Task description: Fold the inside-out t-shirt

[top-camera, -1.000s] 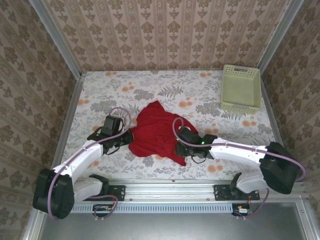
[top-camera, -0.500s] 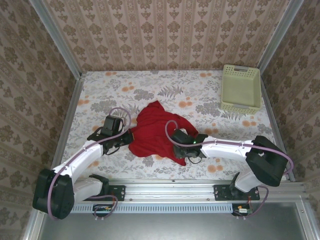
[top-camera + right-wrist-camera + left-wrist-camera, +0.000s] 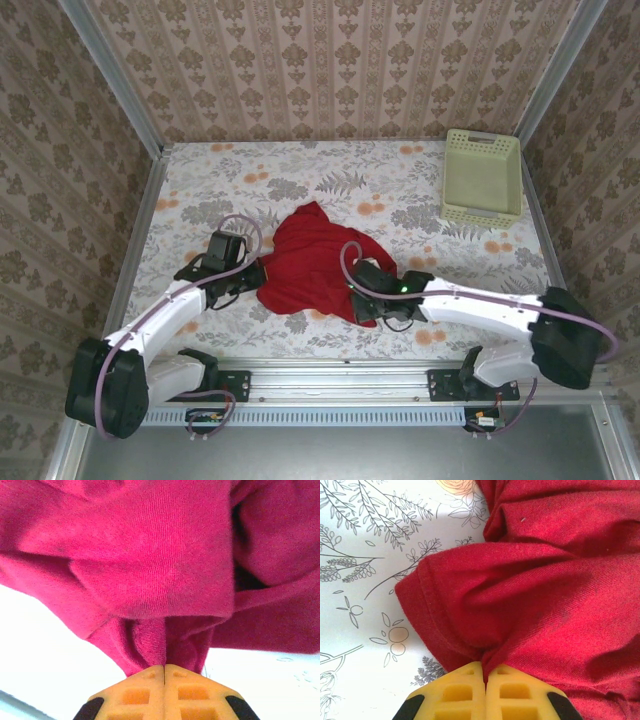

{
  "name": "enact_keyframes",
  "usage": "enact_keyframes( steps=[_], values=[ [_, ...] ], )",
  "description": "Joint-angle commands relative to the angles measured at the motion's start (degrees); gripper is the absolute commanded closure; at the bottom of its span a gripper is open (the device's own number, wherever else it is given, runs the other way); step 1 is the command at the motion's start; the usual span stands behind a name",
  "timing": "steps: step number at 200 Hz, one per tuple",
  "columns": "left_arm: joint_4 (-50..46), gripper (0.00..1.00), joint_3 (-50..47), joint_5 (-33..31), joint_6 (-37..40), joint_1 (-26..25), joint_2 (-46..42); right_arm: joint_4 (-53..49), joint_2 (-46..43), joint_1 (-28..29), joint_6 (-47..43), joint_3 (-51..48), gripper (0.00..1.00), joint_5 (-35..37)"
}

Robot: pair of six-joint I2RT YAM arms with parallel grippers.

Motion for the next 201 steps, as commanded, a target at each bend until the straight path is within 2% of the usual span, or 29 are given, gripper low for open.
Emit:
enact_keyframes(
  steps=[1, 31, 64, 86, 122, 138, 156, 180, 189, 201],
  values=[
    [-3.2, 1.0, 3.9, -1.8, 1.7, 1.0, -2.3, -6.8, -8.4, 0.2, -1.1, 4.2, 1.0, 5.0],
    [-5.3, 1.0, 7.8, -0.1, 2.0, 3.3, -4.8, -9.4, -19.2, 0.1, -3.4, 7.8, 1.0, 9.5],
    [-5.7, 1.0, 11.3, 3.3, -0.7, 2.7, -9.8, -4.2, -29.9, 0.0, -7.0, 7.0, 1.0, 11.7],
    [-4.5, 1.0, 10.1, 1.4, -1.2, -0.3, -11.3, -3.2, -30.9, -0.2, -6.8, 6.1, 1.0, 14.3],
    [-5.9, 1.0, 13.0, 3.7, 0.4, -0.2, -6.8, -1.3, -28.9, -0.6, -7.2, 8.3, 1.0, 16.6],
    [-8.7, 1.0, 20.1, 2.5, 2.7, -0.1, -5.8, -2.1, -27.8, -1.2, -10.6, 13.8, 1.0, 19.0],
    [-14.2, 1.0, 34.5, 0.2, 6.7, 0.2, -2.8, -2.3, -25.7, -1.9, -15.9, 22.1, 1.0, 20.5],
    [-18.9, 1.0, 53.1, -1.8, 10.4, -0.1, -1.0, -2.7, -21.6, -1.7, -21.4, 34.3, 1.0, 17.1],
    [-18.0, 1.0, 55.4, -3.4, 10.4, -0.8, -2.2, -1.9, -21.3, -1.4, -21.6, 35.6, 1.0, 16.8],
    [-15.3, 1.0, 52.9, -3.3, 9.8, -2.1, -2.9, -1.0, -21.7, -1.5, -20.2, 32.5, 1.0, 18.7]
  ],
)
